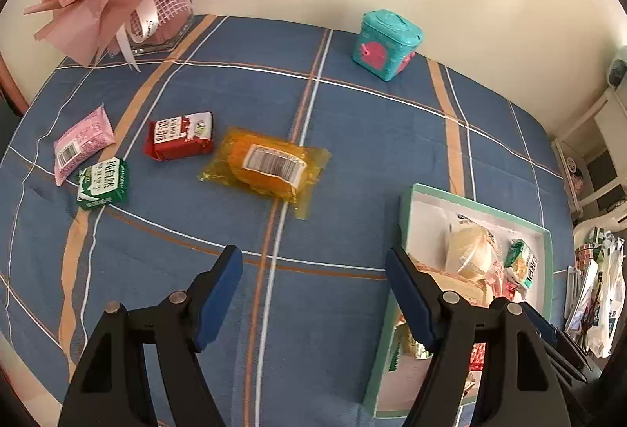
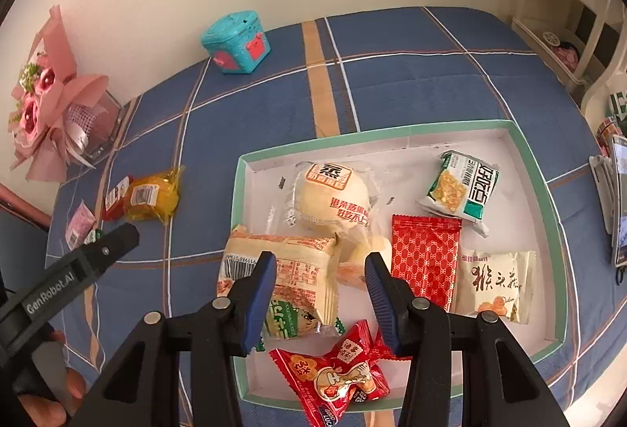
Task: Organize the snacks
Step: 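Withdraw both open grippers from the tray toward the remaining snacks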
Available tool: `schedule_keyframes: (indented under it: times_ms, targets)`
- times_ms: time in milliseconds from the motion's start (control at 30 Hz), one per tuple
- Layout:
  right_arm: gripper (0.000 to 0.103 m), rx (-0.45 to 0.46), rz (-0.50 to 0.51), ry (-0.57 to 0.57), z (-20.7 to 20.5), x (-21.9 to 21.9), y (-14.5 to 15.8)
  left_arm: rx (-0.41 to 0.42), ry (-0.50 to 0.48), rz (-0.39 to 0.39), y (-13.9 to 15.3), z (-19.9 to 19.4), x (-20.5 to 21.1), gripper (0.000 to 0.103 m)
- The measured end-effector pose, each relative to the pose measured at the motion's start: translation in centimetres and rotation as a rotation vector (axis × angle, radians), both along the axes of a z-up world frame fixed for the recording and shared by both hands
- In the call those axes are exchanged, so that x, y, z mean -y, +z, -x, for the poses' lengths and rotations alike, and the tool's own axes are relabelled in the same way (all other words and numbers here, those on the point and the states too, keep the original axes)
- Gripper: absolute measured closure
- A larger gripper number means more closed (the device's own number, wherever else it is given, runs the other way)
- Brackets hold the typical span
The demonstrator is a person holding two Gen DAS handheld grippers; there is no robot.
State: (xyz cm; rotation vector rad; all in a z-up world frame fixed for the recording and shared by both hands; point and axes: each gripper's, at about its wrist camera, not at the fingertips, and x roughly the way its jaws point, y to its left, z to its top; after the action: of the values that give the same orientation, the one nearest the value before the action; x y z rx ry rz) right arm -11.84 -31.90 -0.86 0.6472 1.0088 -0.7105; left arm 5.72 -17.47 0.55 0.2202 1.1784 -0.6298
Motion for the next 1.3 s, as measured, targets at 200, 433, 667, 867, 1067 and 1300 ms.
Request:
schedule_keyframes:
  times_ms: [200,433,667,867,1067,1300]
  targets:
    - [0.028,-0.022,-0.003,0.000,-0.2,0.1,-0.7,0.012,0.026,-0.026,-0.3,-0.5,-0.5,0.018]
    - [0.010,-0.033,0.008,-0.007,0.0,0.4,-1.1,0.055,0.019,-0.085,-1.0,-0.6,-0.4,0.015]
    - [0.000,-0.021,0.010,-0.005,0.0,0.3,-1.2,0.074,0.021,-0.095,-1.1,-0.6,-0.5,0.006]
    - [0.000,-0.015,0.040,0.004,-0.1,0.1,-1.1,0.087,0.032,-0.111,-1.3,-0.7,-0.5,0.004]
    - [0.000,-0.014,0.082,0.003,-0.3,-0.1,-0.7,0.094,0.032,-0.107,-1.2,-0.8,-0.6,0.004]
    - [0.000,-0.009,0.058,0.023,-1.2,-0.8,-1.2,0.090,0.012,-0.125,-1.3,-1.1,-0.7,0.004]
